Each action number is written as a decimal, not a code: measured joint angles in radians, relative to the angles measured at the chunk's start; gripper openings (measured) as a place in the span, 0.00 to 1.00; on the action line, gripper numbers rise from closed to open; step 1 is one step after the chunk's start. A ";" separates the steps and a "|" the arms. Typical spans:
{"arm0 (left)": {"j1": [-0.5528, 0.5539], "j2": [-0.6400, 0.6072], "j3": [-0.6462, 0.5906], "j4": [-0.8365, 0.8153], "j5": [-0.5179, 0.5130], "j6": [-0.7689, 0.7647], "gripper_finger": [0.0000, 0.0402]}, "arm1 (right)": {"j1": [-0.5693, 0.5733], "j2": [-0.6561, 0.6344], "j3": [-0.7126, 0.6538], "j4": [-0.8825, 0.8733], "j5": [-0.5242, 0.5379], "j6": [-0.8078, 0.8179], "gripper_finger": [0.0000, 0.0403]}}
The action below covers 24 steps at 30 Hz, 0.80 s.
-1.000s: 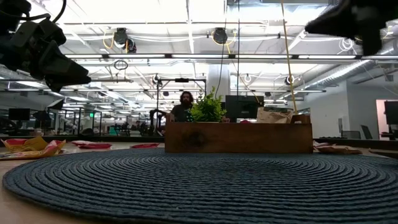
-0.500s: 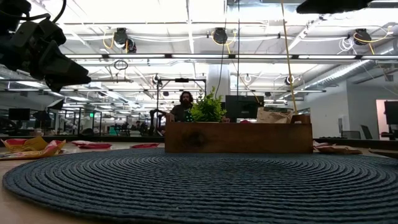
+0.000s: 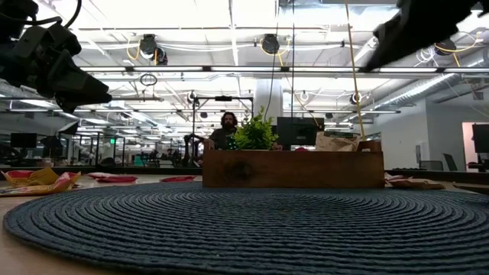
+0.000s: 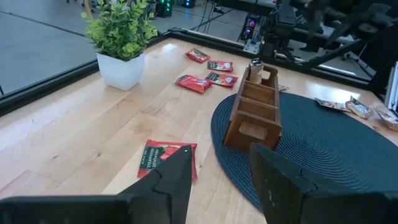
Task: Pick & Place Tea
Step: Put the brown tea bag into the right slot of the wooden organizer
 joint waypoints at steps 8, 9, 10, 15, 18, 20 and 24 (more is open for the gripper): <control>0.000 0.000 0.000 0.000 0.000 0.000 0.40 | -0.096 0.187 0.011 -0.309 -0.263 0.149 0.50; 0.000 0.000 0.000 0.000 0.000 0.000 0.40 | -0.105 0.207 0.011 -0.299 -0.268 0.148 0.51; 0.000 0.000 0.000 0.000 0.000 0.000 0.40 | -0.109 0.221 0.011 -0.284 -0.273 0.148 0.52; 0.000 0.000 0.000 0.000 0.000 0.000 0.40 | -0.128 0.279 0.011 -0.215 -0.292 0.150 0.52; 0.000 0.000 0.000 0.000 0.000 0.000 0.40 | -0.132 0.316 0.011 -0.187 -0.294 0.156 0.51; 0.000 0.000 0.000 0.000 0.000 0.000 0.40 | -0.132 0.344 0.011 -0.187 -0.290 0.156 0.51; 0.000 0.000 0.000 0.000 0.000 0.000 0.40 | -0.144 0.399 0.011 -0.188 -0.288 0.155 0.51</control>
